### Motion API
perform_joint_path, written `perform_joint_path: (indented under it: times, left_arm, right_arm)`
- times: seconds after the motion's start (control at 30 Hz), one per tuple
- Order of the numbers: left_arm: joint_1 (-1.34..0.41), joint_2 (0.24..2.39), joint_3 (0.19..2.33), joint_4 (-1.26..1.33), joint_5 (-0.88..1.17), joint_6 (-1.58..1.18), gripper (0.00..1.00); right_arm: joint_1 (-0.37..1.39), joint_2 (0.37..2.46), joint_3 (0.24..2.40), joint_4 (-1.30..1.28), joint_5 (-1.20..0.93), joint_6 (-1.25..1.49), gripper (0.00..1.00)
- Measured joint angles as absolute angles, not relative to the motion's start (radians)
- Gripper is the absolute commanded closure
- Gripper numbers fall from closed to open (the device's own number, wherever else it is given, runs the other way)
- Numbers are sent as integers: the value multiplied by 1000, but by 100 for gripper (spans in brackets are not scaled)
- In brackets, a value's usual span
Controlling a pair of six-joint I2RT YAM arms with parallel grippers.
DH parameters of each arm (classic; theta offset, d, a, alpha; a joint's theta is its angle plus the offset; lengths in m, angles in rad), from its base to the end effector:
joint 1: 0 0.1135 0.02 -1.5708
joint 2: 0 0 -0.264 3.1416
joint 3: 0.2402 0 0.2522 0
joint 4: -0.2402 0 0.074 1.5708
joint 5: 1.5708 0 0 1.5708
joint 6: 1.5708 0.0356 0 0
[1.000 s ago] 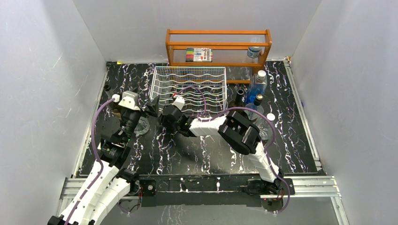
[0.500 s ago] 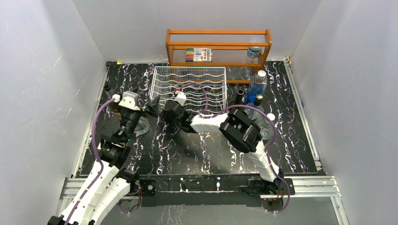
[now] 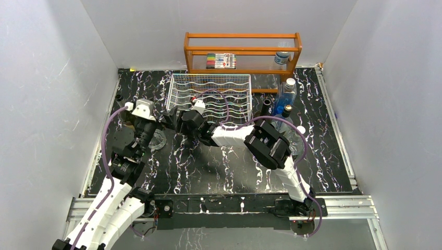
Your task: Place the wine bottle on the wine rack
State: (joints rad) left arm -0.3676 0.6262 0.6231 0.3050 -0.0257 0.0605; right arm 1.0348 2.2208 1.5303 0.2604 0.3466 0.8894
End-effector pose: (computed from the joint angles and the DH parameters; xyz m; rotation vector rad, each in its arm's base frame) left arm 0.1458 -0.0552 0.3600 0.2486 1.2484 -0.2483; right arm 0.2681 0.4276 0.1691 0.0817 2.0866 0.8843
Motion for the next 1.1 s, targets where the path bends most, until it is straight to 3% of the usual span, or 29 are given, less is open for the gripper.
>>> perform_joint_path:
  times: [0.2, 0.47, 0.73, 0.97, 1.1]
  left_arm:
    - [-367, 623, 632, 296, -65, 48, 2]
    - [-364, 627, 679, 259, -123, 30, 2]
    - [-362, 613, 733, 154, -50, -5, 2]
    - [-362, 649, 883, -30, 24, -114, 2]
    - [-362, 652, 890, -186, 98, -189, 2]
  right_arm:
    - [1029, 2205, 1519, 259, 318, 895, 19]
    - [1025, 2037, 1430, 200, 308, 872, 20]
    - [1022, 1679, 1344, 35, 330, 727, 22]
    - [1022, 1351, 1391, -216, 481, 591, 24]
    - [1016, 1238, 1438, -408, 693, 463, 22]
